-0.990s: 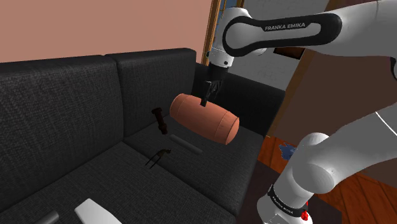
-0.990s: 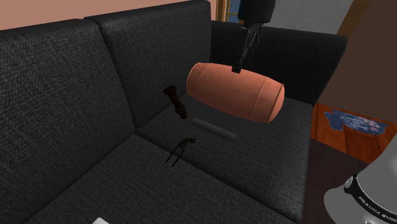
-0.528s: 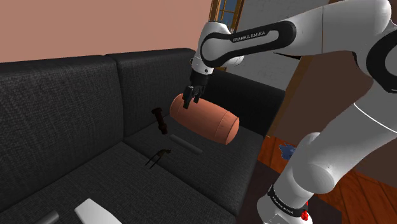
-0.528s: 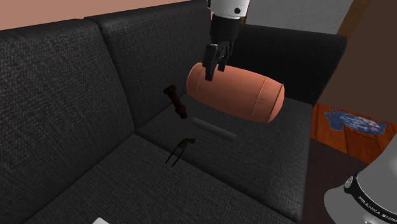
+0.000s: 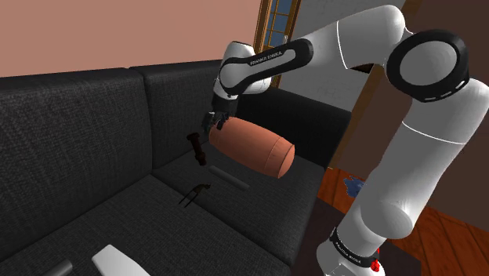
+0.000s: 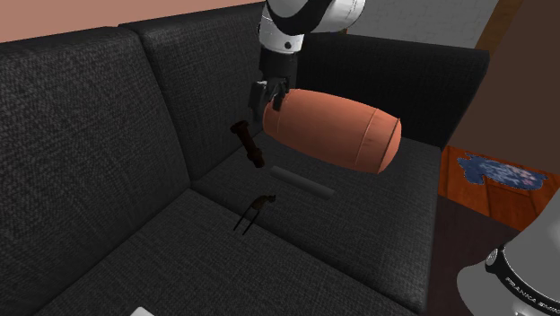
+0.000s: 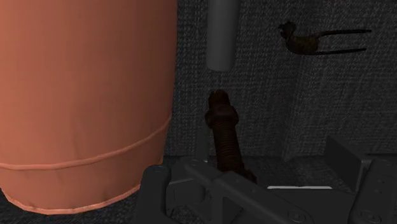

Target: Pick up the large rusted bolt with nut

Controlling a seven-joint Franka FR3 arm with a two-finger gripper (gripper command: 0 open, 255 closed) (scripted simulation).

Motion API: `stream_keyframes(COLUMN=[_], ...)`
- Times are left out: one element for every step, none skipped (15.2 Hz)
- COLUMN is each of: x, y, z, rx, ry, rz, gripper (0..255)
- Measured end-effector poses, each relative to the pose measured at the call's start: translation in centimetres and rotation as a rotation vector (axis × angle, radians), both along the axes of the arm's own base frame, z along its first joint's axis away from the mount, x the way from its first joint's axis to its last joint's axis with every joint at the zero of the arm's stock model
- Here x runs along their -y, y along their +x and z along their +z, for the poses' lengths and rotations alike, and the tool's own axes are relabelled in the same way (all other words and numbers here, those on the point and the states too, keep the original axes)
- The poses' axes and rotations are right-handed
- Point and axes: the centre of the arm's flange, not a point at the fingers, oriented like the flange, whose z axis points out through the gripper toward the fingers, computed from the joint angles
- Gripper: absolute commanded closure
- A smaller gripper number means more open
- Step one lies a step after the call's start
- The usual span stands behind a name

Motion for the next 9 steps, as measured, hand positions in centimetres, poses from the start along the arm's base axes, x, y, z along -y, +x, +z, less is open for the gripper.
stream_keyframes(x=[-0.2, -0.3, -0.2, -0.5, -0.5, -0.8, -0.8, -0.8, -1.0], y=[0.9, 2.1, 3.1, 4.1, 5.3, 6.0, 6.3, 6.4, 6.4], z=[-0.6, -1.2, -1.8, -2.3, -2.8, -3.2, -3.6, -4.1, -4.7], rx=[0.007, 0.016, 0.023, 0.03, 0.038, 0.042, 0.044, 0.045, 0.046], ry=[0.003, 0.006, 0.009, 0.011, 0.014, 0.016, 0.017, 0.017, 0.018], rz=[0.003, 0.006, 0.008, 0.011, 0.014, 0.016, 0.017, 0.017, 0.017], gripper=[0, 0, 0, 0, 0, 0, 0, 0, 0])
